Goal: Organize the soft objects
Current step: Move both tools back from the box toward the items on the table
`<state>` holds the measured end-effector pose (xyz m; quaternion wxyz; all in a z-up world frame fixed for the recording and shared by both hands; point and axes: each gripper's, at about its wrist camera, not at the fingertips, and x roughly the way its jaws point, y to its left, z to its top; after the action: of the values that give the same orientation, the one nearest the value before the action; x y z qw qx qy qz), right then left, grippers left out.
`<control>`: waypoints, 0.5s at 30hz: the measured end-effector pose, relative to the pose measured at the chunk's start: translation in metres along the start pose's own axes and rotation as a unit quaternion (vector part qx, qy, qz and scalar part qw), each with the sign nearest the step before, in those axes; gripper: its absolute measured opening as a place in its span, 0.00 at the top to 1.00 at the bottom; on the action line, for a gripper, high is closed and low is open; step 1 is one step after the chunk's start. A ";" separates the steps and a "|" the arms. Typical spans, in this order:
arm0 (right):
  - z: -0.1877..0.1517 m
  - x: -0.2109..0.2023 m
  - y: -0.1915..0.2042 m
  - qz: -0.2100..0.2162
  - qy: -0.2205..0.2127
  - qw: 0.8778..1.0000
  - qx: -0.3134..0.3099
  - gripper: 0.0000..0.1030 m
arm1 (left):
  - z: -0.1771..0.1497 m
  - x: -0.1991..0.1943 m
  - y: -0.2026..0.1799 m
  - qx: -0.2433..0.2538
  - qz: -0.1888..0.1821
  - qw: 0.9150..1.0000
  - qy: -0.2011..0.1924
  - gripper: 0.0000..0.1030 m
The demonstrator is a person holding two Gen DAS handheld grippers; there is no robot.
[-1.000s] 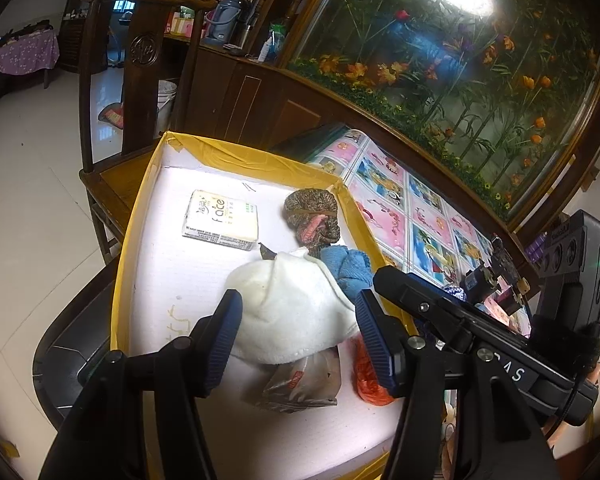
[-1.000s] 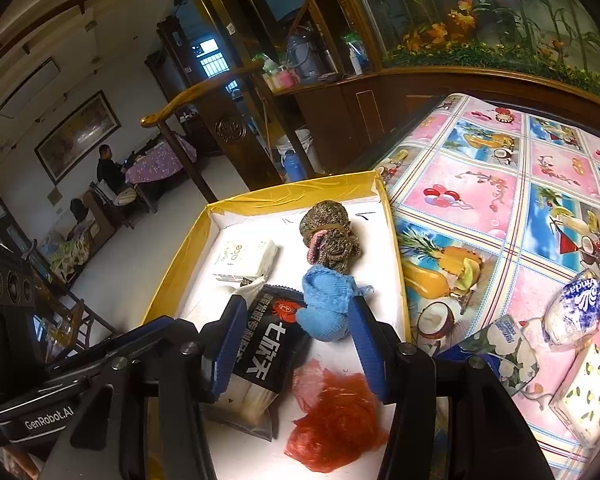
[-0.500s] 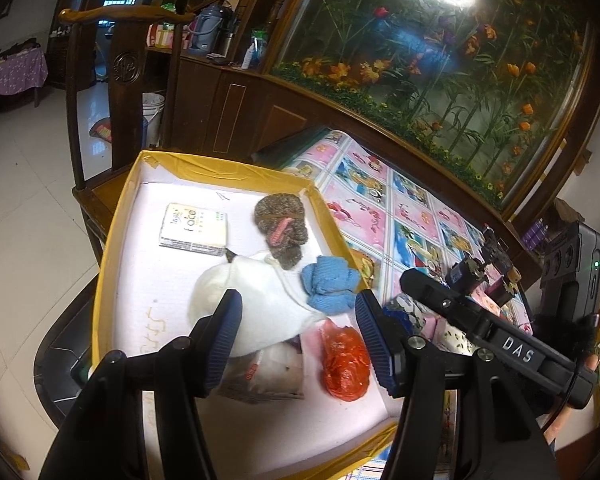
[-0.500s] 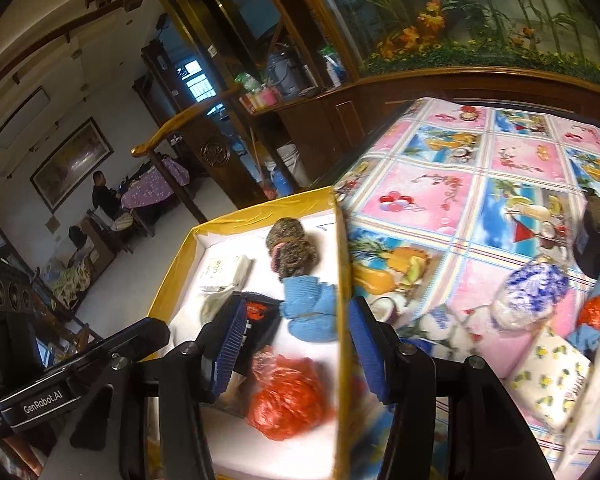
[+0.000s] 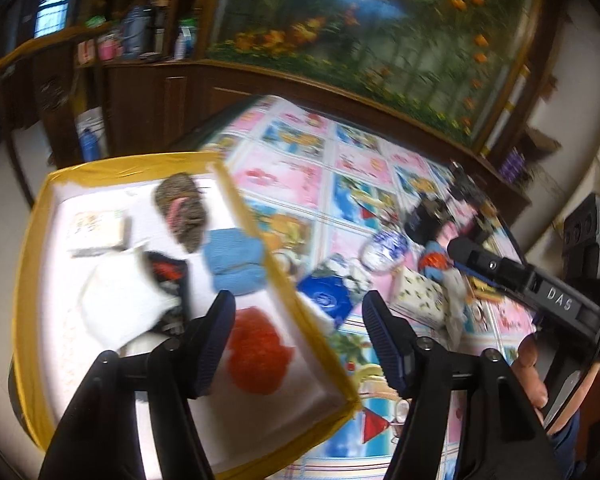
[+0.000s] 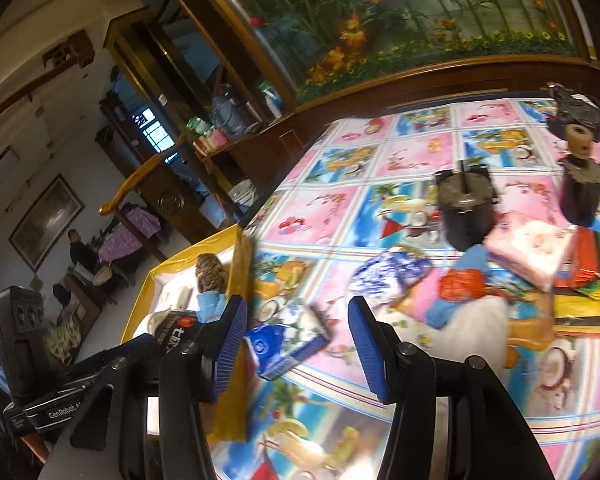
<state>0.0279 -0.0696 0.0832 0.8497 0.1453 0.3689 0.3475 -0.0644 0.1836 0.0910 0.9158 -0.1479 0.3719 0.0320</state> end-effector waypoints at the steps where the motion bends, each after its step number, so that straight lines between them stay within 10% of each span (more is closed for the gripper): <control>1: 0.000 -0.007 -0.007 -0.003 -0.005 1.000 0.007 0.45 | 0.003 0.009 -0.009 0.021 -0.012 1.000 0.016 0.33; 15: 0.003 -0.064 -0.065 0.000 -0.052 0.996 0.075 0.45 | 0.024 0.109 -0.047 0.134 0.022 0.979 0.155 0.29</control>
<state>0.0301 -0.1609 0.0862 0.8547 0.2263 0.3489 0.3107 0.0384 0.1405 0.0439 0.8576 -0.0188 0.5135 -0.0214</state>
